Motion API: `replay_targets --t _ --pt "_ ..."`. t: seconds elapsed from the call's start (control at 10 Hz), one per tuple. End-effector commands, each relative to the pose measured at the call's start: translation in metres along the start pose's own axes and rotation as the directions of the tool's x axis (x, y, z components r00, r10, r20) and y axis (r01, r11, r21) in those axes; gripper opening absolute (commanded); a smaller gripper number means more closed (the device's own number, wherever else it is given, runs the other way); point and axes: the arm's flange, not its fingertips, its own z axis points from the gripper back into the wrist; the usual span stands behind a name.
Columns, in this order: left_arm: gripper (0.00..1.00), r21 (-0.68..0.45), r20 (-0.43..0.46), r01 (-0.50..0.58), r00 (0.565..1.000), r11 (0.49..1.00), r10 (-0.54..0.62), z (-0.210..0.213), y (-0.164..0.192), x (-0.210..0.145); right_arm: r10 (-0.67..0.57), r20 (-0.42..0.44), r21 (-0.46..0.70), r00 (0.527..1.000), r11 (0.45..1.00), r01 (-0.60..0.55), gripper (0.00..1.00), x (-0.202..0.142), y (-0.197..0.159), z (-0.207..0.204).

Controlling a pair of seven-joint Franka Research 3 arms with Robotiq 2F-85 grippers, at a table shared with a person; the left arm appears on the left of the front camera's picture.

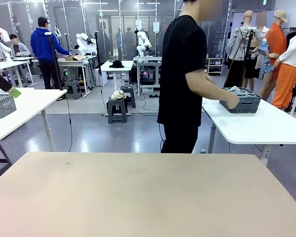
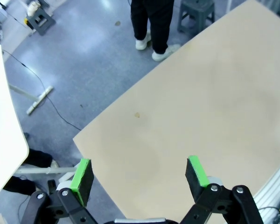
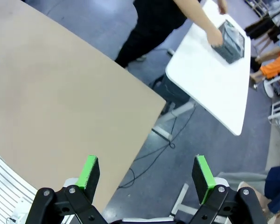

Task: Fold the towels and place them in the basket.
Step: When a person lays out a Towel with hook on the table, fold it in half twice.

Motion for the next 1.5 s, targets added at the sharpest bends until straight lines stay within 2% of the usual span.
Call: replay_targets --t 0.0,0.2,0.5,0.9,1.2,1.4 --pt "1.00 -0.019 -0.014 0.028 1.000 0.999 -0.028 0.034 0.014 0.019 0.018 0.052 0.108 0.999 0.994 -0.023 1.00 0.031 -0.005 0.018" --pt "1.00 -0.011 -0.021 0.059 0.998 0.998 -0.059 0.063 0.018 0.036 0.040 0.088 0.181 0.995 0.982 -0.056 1.00 0.055 0.001 0.037" --pt "1.00 -0.061 -0.030 0.119 0.992 0.991 -0.121 0.101 0.029 0.049 0.084 0.103 0.209 0.991 0.972 -0.105 1.00 0.070 -0.002 0.074" --pt "1.00 -0.136 0.004 0.151 0.988 0.979 -0.152 0.109 0.030 0.059 0.132 0.123 0.234 0.984 0.959 -0.158 1.00 0.067 -0.004 0.107" --pt "1.00 -0.240 0.119 0.153 0.985 0.959 -0.127 0.115 0.025 0.059 0.153 0.140 0.271 0.978 0.944 -0.186 1.00 0.067 -0.004 0.103" --pt "1.00 -0.224 0.159 0.153 0.980 0.962 -0.119 0.122 0.023 0.059 0.151 0.149 0.273 0.977 0.944 -0.187 1.00 0.068 -0.003 0.097"
